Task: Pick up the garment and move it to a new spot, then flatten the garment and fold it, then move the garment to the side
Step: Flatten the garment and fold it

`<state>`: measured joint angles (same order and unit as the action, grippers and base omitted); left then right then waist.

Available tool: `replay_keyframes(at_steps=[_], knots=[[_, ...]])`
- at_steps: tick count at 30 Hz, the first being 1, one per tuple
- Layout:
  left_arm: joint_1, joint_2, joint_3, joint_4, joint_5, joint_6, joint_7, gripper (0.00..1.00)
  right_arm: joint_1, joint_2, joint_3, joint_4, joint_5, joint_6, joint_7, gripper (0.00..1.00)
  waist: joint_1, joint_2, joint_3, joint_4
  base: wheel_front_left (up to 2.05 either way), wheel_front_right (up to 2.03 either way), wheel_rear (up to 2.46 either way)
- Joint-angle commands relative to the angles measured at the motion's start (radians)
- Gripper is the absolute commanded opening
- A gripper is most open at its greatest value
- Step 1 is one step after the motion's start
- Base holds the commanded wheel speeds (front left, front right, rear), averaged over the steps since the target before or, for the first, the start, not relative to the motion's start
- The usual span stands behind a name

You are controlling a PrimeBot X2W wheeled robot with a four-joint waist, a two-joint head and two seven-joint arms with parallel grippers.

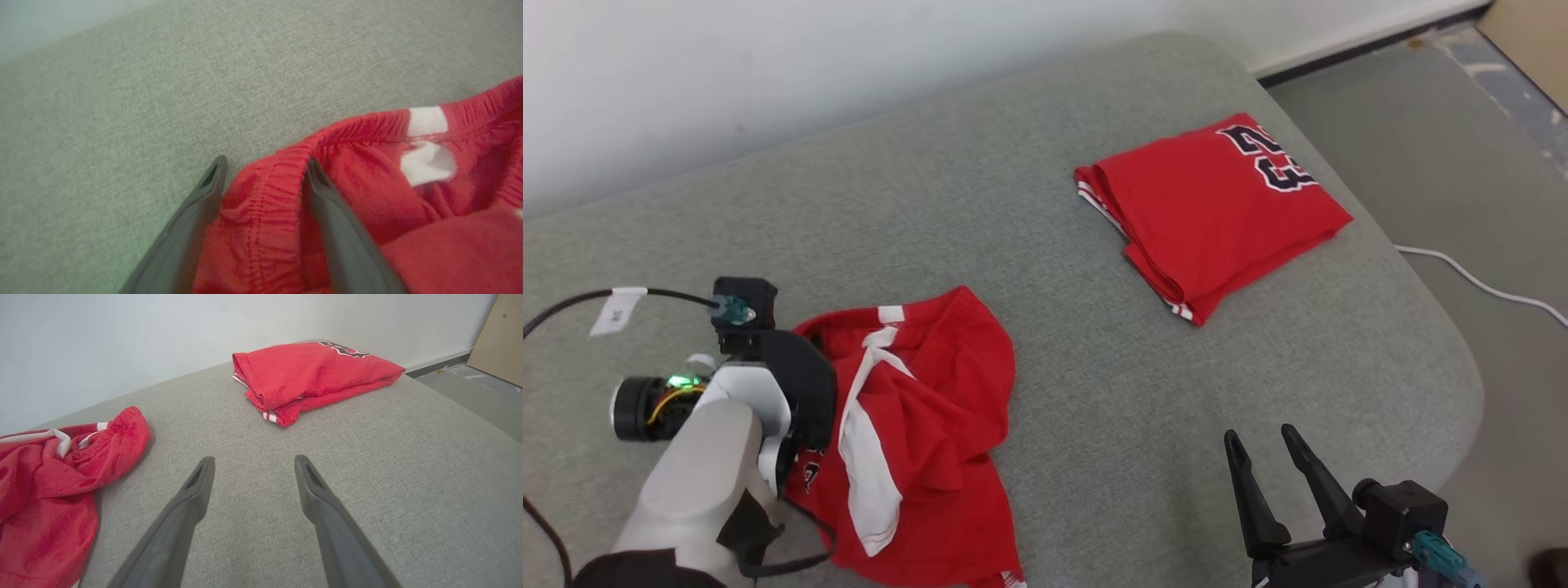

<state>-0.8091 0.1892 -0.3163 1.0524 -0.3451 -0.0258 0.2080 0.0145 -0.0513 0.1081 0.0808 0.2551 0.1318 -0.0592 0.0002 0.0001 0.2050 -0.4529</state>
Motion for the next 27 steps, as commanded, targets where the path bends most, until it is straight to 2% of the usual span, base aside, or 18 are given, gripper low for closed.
replay_keyframes(at_steps=[1, 3, 8, 12, 15, 20, 24, 27], knots=[[-0.009, -0.008, -0.010, 0.010, 0.011, -0.010, -0.029, 0.00, -0.014, 0.002, -0.002, 0.006, 0.007, -0.002, -0.006, 1.00, -0.0002, -0.0001, 0.021, -0.023, 0.00, 0.00, 0.00], [-0.018, -0.016, -0.009, 0.004, 0.006, -0.017, -0.056, 0.00, -0.015, 0.002, 0.001, 0.007, 0.005, -0.002, -0.007, 1.00, -0.0002, -0.0001, 0.017, -0.019, 0.00, 0.00, 0.00], [-0.084, -0.060, -0.024, -0.055, 0.005, -0.055, -0.218, 0.00, -0.015, 0.001, 0.006, 0.016, -0.001, -0.002, -0.004, 1.00, -0.0002, -0.0001, -0.017, 0.009, 0.00, 0.00, 0.00], [-0.152, -0.105, -0.030, -0.140, -0.022, -0.079, -0.366, 0.00, -0.010, 0.001, 0.003, 0.018, -0.010, -0.002, 0.005, 1.00, -0.0002, -0.0001, -0.060, 0.034, 0.00, 0.00, 0.00], [-0.188, -0.128, -0.043, -0.221, -0.059, -0.093, -0.426, 0.00, 0.002, 0.001, -0.002, 0.017, -0.018, -0.002, 0.017, 1.00, -0.0002, -0.0001, -0.100, 0.052, 0.00, 0.00, 0.00], [-0.160, -0.138, -0.093, -0.398, -0.135, -0.103, -0.447, 0.00, 0.022, 0.001, -0.020, -0.001, -0.030, -0.002, 0.036, 1.00, -0.0002, -0.0001, -0.149, 0.094, 0.00, 0.00, 0.00], [-0.030, -0.134, -0.158, -0.478, -0.190, -0.103, -0.385, 0.00, 0.039, 0.001, -0.030, -0.018, -0.029, -0.002, 0.048, 1.00, -0.0002, -0.0001, -0.162, 0.141, 0.00, 0.00, 0.00], [0.099, -0.114, -0.179, -0.487, -0.228, -0.103, -0.335, 0.00, 0.051, 0.001, -0.035, -0.028, -0.024, -0.002, 0.056, 1.00, -0.0002, -0.0001, -0.165, 0.173, 0.00, 0.00, 0.00]])
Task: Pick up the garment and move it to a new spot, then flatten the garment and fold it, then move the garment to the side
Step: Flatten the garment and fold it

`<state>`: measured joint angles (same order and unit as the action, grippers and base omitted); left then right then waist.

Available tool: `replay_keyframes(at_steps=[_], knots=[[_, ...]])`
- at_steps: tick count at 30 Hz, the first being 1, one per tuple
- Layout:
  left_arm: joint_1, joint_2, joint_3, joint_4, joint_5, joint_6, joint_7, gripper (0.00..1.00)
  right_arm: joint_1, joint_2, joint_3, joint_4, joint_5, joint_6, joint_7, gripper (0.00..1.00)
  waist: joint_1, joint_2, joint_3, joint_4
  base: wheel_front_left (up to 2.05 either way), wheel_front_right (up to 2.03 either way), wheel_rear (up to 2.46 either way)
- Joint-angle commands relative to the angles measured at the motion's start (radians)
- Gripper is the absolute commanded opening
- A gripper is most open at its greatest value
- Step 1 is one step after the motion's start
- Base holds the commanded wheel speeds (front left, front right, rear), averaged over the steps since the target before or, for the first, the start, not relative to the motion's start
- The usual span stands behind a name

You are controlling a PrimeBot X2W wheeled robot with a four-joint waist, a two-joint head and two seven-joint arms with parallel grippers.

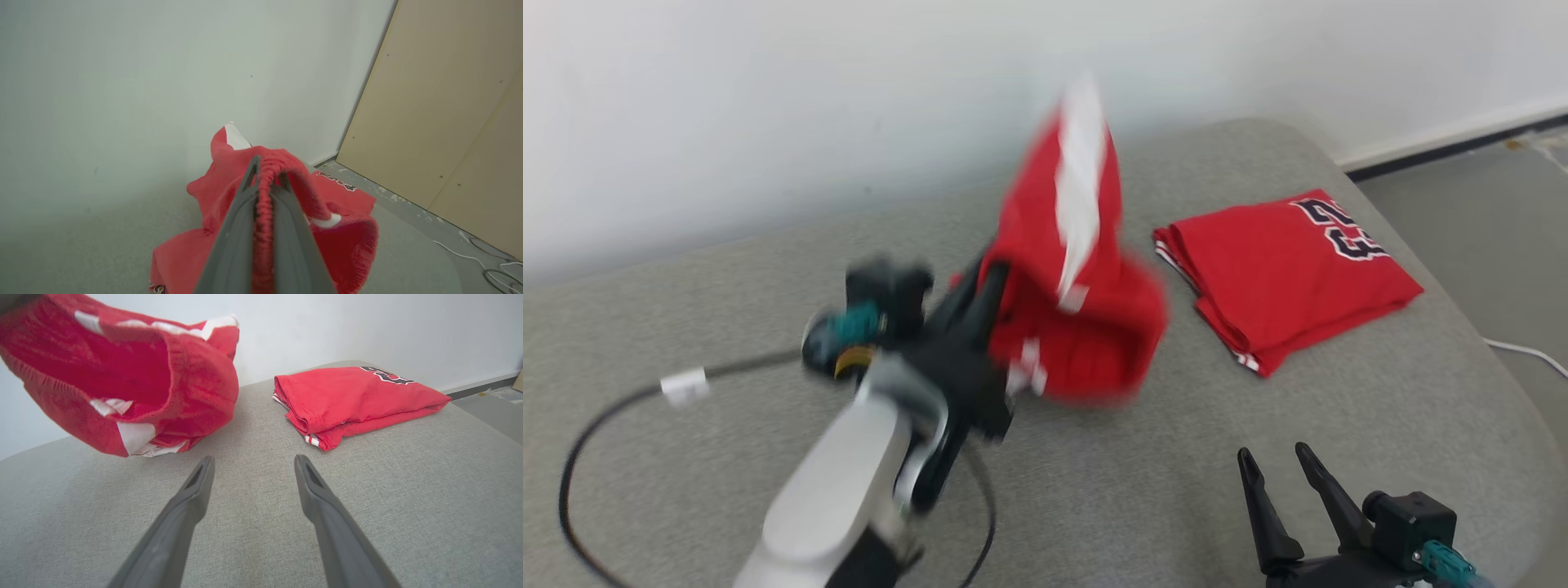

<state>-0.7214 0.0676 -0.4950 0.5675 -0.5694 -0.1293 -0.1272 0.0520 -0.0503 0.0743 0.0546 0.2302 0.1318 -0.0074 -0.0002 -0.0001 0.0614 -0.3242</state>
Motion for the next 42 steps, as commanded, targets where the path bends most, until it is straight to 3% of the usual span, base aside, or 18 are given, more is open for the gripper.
replay_keyframes(at_steps=[1, 4, 5, 6, 14, 19, 24, 36, 42], knots=[[0.056, 0.017, -0.004, 0.007, -0.017, 0.001, 0.012, 0.00, 0.016, 0.000, -0.004, -0.005, 0.001, -0.002, 0.004, 1.00, 0.0002, 0.0001, -0.022, 0.056, 0.00, 0.00, 0.00], [0.160, 0.032, -0.003, 0.051, -0.043, 0.009, 0.033, 0.01, 0.017, 0.001, -0.004, -0.011, 0.001, -0.002, 0.011, 1.00, 0.0002, 0.0001, -0.023, 0.087, 0.00, 0.00, 0.00], [0.186, 0.038, 0.001, 0.076, -0.048, 0.021, 0.041, 0.55, 0.016, 0.001, 0.000, -0.011, 0.002, -0.002, 0.014, 1.00, 0.0002, 0.0001, -0.024, 0.095, 0.00, 0.00, 0.00], [0.203, 0.041, 0.001, 0.095, -0.050, 0.027, 0.041, 1.00, 0.016, 0.001, 0.000, -0.012, 0.002, -0.002, 0.013, 1.00, 0.0002, 0.0001, -0.024, 0.103, 0.00, 0.00, 0.00], [0.282, 0.035, 0.062, 0.178, -0.105, 0.122, 0.021, 1.00, 0.030, 0.000, -0.003, -0.013, 0.006, -0.002, 0.017, 1.00, 0.0002, 0.0001, -0.043, 0.157, 0.00, 0.00, 0.00], [0.327, 0.003, 0.025, 0.111, -0.165, 0.062, 0.081, 1.00, 0.035, 0.000, -0.008, -0.011, 0.009, -0.002, 0.014, 1.00, 0.0002, 0.0001, -0.059, 0.175, 0.00, 0.00, 0.00], [0.350, -0.015, -0.040, 0.042, -0.200, 0.054, 0.134, 1.00, 0.028, 0.000, 0.005, -0.009, 0.016, -0.002, 0.014, 1.00, 0.0002, 0.0001, -0.064, 0.166, 0.00, 0.00, 0.00], [0.343, -0.016, -0.125, 0.036, -0.301, 0.160, 0.137, 1.00, 0.014, 0.001, -0.005, -0.007, 0.005, -0.002, 0.006, 1.00, 0.0002, 0.0001, -0.033, 0.047, 0.00, 0.00, 0.00], [0.321, 0.001, -0.058, 0.065, -0.307, 0.220, 0.016, 1.00, 0.008, 0.001, -0.003, -0.005, 0.011, -0.002, 0.005, 1.00, 0.0002, 0.0001, -0.029, 0.027, 0.00, 0.00, 0.00]])
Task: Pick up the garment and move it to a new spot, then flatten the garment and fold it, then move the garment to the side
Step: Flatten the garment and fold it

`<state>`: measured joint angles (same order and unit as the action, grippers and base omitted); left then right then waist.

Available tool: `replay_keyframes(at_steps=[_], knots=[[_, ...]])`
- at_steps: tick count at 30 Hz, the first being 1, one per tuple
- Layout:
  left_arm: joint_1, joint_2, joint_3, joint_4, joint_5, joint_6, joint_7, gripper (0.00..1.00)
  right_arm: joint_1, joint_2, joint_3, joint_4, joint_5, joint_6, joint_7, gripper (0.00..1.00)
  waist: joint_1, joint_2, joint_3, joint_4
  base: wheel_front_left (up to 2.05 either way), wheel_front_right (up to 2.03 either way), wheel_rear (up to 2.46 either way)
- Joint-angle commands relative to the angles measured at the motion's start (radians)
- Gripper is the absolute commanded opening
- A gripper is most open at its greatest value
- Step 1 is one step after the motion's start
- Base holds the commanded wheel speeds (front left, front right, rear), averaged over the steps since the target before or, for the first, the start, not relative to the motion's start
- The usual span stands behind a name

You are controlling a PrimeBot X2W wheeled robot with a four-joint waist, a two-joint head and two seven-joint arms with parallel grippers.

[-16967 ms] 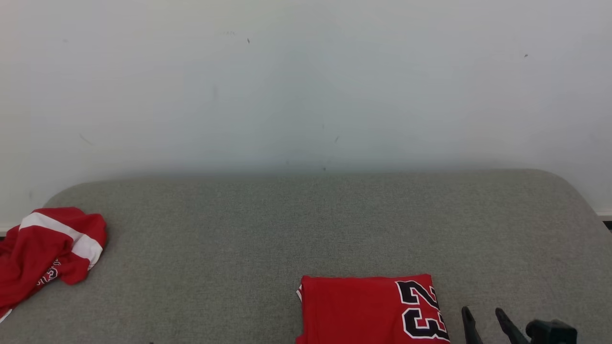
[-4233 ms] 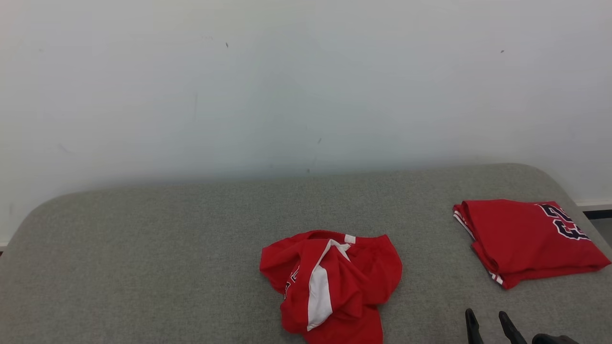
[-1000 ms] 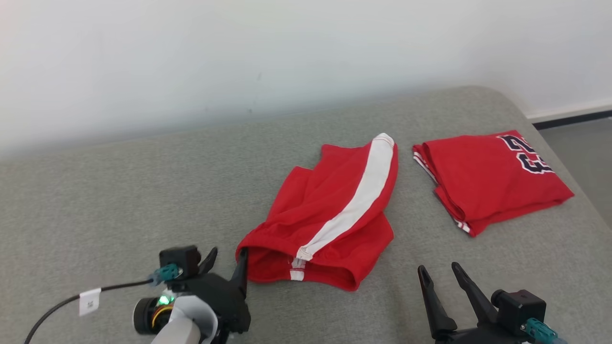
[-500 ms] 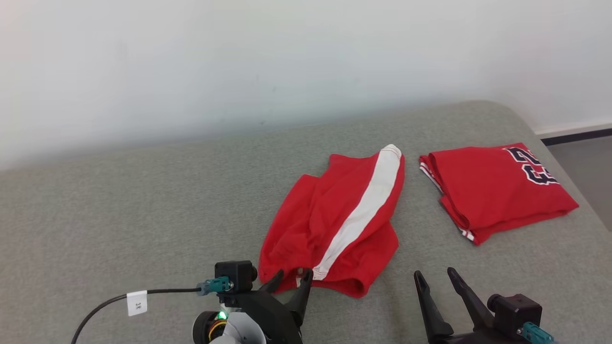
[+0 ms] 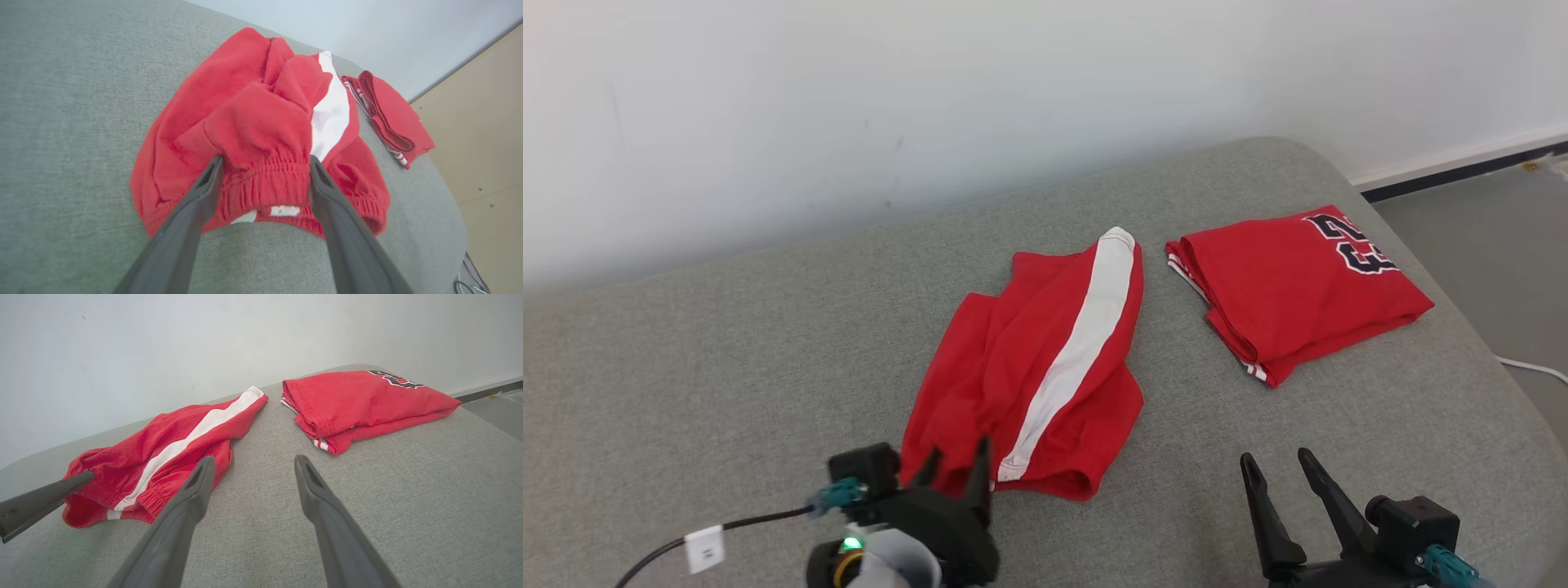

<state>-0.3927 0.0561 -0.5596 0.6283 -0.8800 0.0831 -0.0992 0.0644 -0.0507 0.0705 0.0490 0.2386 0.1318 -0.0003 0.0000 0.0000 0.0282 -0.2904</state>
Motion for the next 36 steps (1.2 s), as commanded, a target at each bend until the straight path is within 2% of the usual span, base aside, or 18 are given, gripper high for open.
replay_keyframes(at_steps=[1, 7, 13, 16, 20, 23, 29, 36], knots=[[-0.011, 0.024, 0.013, 0.008, 0.011, 0.015, -0.028, 1.00, -0.004, 0.001, 0.000, 0.002, 0.003, -0.002, -0.004, 1.00, 0.0000, 0.0000, 0.002, -0.006, 0.00, 0.00, 0.00], [0.006, 0.078, 0.036, -0.013, 0.034, 0.059, -0.069, 1.00, 0.012, 0.001, -0.008, 0.000, -0.003, -0.002, -0.002, 1.00, 0.0000, 0.0000, -0.016, 0.019, 0.00, 0.00, 0.00], [0.065, 0.116, 0.031, -0.109, 0.044, 0.081, -0.067, 1.00, 0.021, 0.001, -0.011, -0.012, -0.010, -0.002, 0.005, 1.00, 0.0000, 0.0000, -0.030, 0.045, 0.00, 0.00, 0.00], [0.108, 0.117, 0.002, -0.174, 0.050, 0.085, -0.046, 1.00, 0.022, 0.001, -0.009, -0.019, -0.011, -0.002, 0.011, 1.00, 0.0000, 0.0000, -0.032, 0.050, 0.00, 0.00, 0.00], [0.176, 0.102, -0.053, -0.274, 0.069, 0.117, -0.019, 1.00, 0.017, 0.001, -0.001, -0.022, -0.010, -0.002, 0.014, 1.00, 0.0000, 0.0000, -0.028, 0.043, 0.00, 0.00, 0.00], [0.191, 0.090, -0.085, -0.295, 0.072, 0.113, 0.006, 1.00, 0.018, 0.001, -0.002, -0.025, -0.011, -0.002, 0.015, 1.00, 0.0000, 0.0000, -0.023, 0.038, 0.00, 0.00, 0.00], [0.121, 0.058, -0.128, -0.234, 0.101, 0.115, 0.036, 1.00, 0.004, 0.001, 0.009, -0.029, -0.008, -0.002, 0.014, 1.00, 0.0000, 0.0000, -0.002, 0.008, 0.00, 0.00, 0.00], [0.038, 0.030, -0.108, -0.078, 0.080, 0.110, 0.023, 1.00, -0.006, 0.001, 0.015, -0.015, -0.001, -0.002, 0.005, 1.00, 0.0000, 0.0000, 0.024, -0.044, 0.00, 0.00, 0.00]])
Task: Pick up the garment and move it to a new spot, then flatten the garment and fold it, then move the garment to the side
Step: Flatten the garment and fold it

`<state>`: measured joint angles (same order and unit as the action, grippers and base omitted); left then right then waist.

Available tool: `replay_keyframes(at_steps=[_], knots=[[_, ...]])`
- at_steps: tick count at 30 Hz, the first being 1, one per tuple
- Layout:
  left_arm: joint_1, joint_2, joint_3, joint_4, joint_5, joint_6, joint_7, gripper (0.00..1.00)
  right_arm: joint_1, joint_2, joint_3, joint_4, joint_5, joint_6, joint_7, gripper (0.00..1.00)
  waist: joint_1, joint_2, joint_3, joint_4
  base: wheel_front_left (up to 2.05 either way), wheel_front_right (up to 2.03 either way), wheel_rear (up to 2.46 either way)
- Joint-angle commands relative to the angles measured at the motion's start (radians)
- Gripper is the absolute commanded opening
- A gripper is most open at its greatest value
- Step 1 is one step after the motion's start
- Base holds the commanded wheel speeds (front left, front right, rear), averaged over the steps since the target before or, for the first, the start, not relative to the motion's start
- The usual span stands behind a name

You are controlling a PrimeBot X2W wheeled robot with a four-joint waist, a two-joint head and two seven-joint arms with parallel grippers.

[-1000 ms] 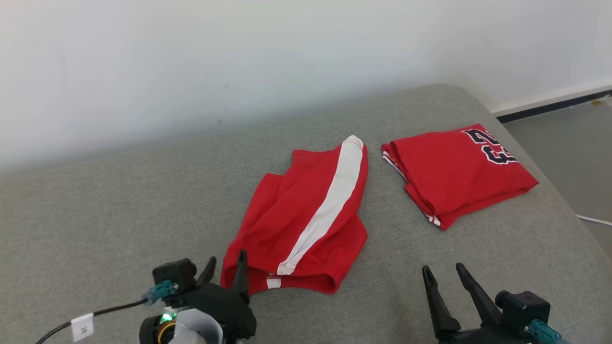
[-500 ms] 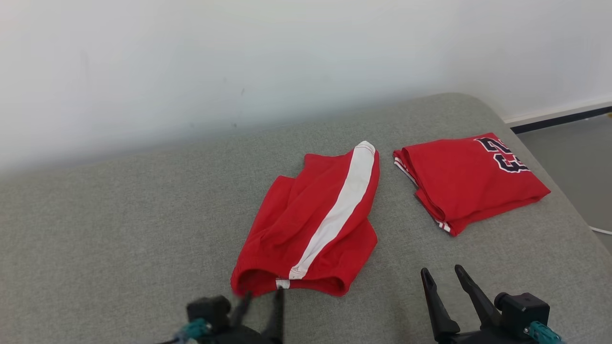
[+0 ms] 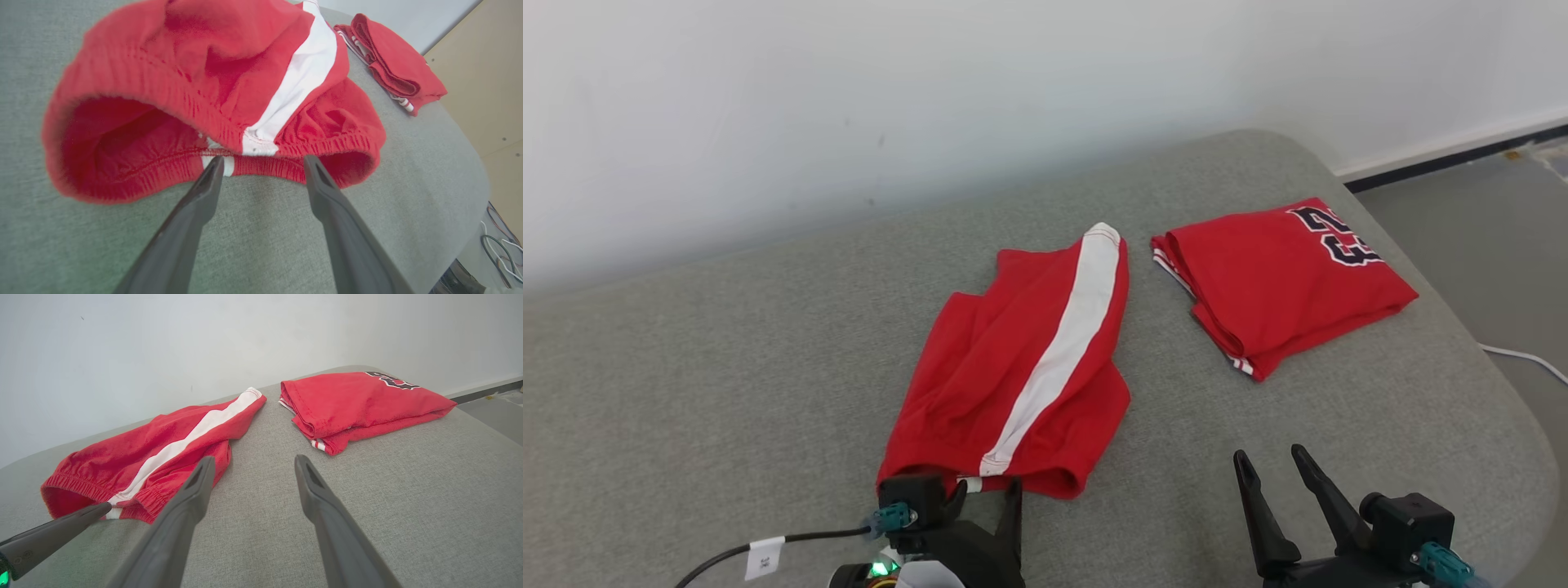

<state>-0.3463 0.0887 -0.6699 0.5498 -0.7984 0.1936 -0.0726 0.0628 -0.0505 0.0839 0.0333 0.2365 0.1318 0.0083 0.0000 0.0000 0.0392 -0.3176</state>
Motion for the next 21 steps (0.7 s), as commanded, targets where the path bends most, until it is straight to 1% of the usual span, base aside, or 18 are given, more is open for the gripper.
replay_keyframes(at_steps=[1, 5, 10, 16, 18, 19, 20, 21], knots=[[-0.016, -0.002, 0.003, 0.020, -0.001, 0.000, -0.003, 1.00, -0.004, 0.001, 0.001, 0.002, 0.001, -0.002, -0.007, 1.00, 0.0000, 0.0000, 0.015, -0.022, 0.00, 0.00, 0.00], [-0.042, -0.006, 0.023, 0.084, -0.024, -0.010, -0.011, 1.00, -0.010, 0.001, 0.001, 0.009, 0.009, -0.002, -0.015, 1.00, 0.0000, 0.0000, 0.021, -0.035, 0.00, 0.00, 0.00], [-0.072, -0.013, 0.043, 0.123, -0.047, -0.036, -0.028, 1.00, -0.011, 0.001, -0.002, 0.015, 0.009, -0.002, -0.020, 1.00, 0.0000, 0.0000, 0.021, -0.032, 0.00, 0.00, 0.00], [-0.090, -0.026, 0.035, 0.146, -0.074, -0.072, -0.036, 1.00, -0.011, 0.001, 0.004, 0.018, 0.010, -0.002, -0.021, 1.00, 0.0000, 0.0000, 0.013, -0.019, 0.00, 0.00, 0.00], [-0.096, -0.029, 0.027, 0.157, -0.075, -0.072, -0.035, 0.97, -0.013, 0.001, 0.007, 0.017, 0.009, -0.002, -0.019, 1.00, 0.0000, 0.0000, 0.011, -0.017, 0.00, 0.00, 0.00], [-0.100, -0.030, 0.022, 0.164, -0.077, -0.075, -0.034, 0.90, -0.014, 0.001, 0.009, 0.017, 0.010, -0.002, -0.018, 1.00, 0.0000, 0.0000, 0.011, -0.016, 0.00, 0.00, 0.00], [-0.103, -0.031, 0.018, 0.170, -0.079, -0.078, -0.032, 0.53, -0.016, 0.001, 0.012, 0.018, 0.010, -0.002, -0.018, 1.00, 0.0000, 0.0000, 0.011, -0.016, 0.00, 0.00, 0.00], [-0.108, -0.033, 0.013, 0.176, -0.080, -0.078, -0.034, 0.38, -0.017, 0.001, 0.013, 0.019, 0.010, -0.002, -0.018, 1.00, 0.0000, 0.0000, 0.011, -0.016, 0.00, 0.00, 0.00]])
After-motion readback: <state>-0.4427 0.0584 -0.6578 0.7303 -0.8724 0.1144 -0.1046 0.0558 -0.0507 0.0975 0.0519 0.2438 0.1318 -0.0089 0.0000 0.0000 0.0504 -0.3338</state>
